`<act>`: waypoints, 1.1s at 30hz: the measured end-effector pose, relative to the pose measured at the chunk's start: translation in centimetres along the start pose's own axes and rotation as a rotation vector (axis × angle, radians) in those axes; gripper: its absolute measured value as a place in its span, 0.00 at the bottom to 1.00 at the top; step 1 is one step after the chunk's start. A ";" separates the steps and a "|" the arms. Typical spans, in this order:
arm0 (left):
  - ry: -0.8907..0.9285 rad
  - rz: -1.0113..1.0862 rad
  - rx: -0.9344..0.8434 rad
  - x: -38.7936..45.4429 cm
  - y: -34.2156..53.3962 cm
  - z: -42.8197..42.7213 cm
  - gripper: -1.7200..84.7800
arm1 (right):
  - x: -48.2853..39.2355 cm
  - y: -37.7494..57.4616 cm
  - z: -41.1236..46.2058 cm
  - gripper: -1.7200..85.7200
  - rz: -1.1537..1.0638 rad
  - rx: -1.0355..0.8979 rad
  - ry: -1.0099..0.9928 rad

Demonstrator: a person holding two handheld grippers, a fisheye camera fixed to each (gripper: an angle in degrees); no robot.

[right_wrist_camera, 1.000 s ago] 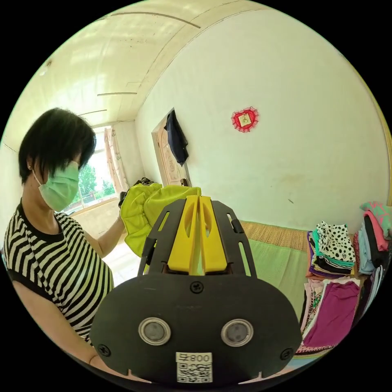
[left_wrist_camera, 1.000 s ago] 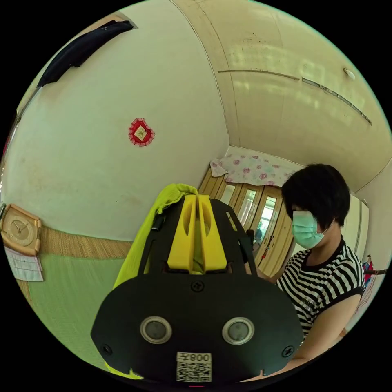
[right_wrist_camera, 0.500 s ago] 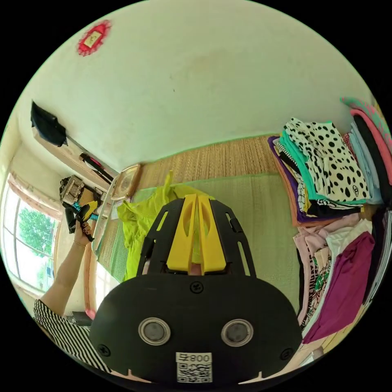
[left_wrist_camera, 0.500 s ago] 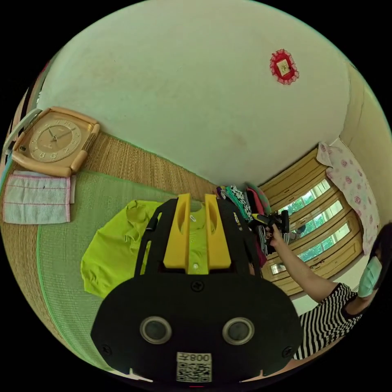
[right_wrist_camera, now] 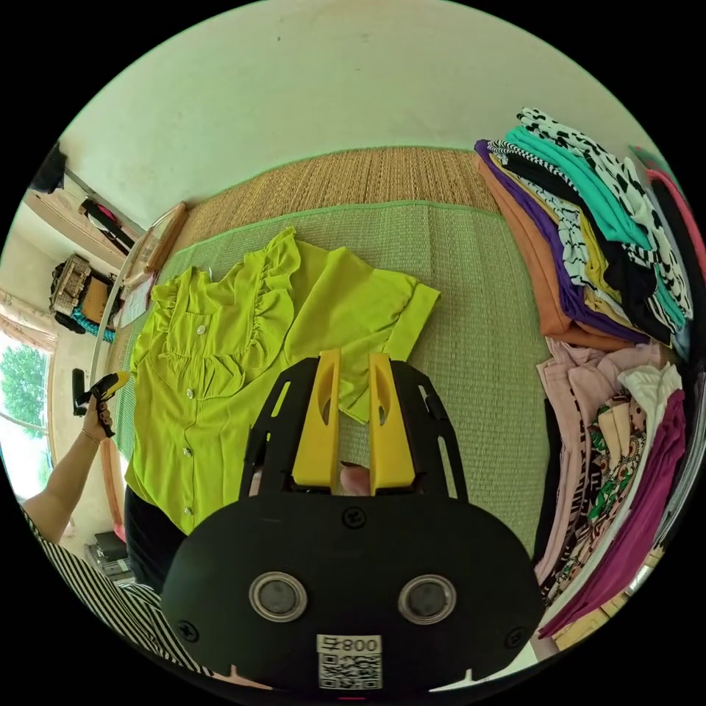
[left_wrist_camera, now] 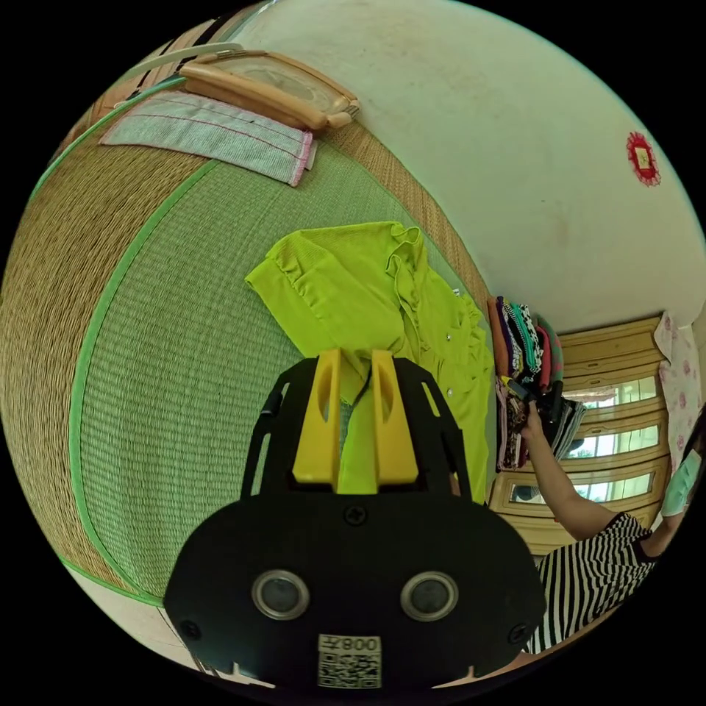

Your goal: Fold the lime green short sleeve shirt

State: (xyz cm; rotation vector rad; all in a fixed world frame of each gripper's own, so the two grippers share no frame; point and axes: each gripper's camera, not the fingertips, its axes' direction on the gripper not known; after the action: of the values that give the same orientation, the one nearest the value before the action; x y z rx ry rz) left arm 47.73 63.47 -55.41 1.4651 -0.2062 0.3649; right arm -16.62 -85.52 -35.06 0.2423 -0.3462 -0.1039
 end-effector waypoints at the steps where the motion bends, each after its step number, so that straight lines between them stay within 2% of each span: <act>1: -0.031 0.008 -0.007 0.3 -0.2 1.3 0.10 | -0.2 0.1 0.7 0.10 0.001 0.000 -0.007; 10: -0.271 0.057 -0.107 2.4 -1.1 11.3 0.04 | -0.2 6.1 11.9 0.07 0.093 -0.110 -0.042; 17: -0.321 0.026 -0.107 1.8 0.8 13.3 0.03 | -0.6 14.6 14.9 0.02 0.173 -0.048 -0.126; 21: -0.374 -0.018 -0.032 2.4 2.3 14.0 0.02 | -1.9 18.7 15.2 0.02 0.212 0.004 -0.155; 26: -0.248 0.110 0.067 6.8 3.3 16.0 0.02 | -6.4 21.0 13.6 0.02 0.161 0.096 -0.131; 33: -0.164 0.199 -0.009 12.0 0.9 25.1 0.02 | -16.5 16.6 18.3 0.02 -0.012 0.066 -0.103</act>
State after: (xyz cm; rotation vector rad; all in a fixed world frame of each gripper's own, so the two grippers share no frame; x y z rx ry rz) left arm 60.65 40.00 -47.81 1.4707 -0.4872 0.4035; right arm -37.47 -71.07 -19.51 0.3047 -0.4515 -0.1170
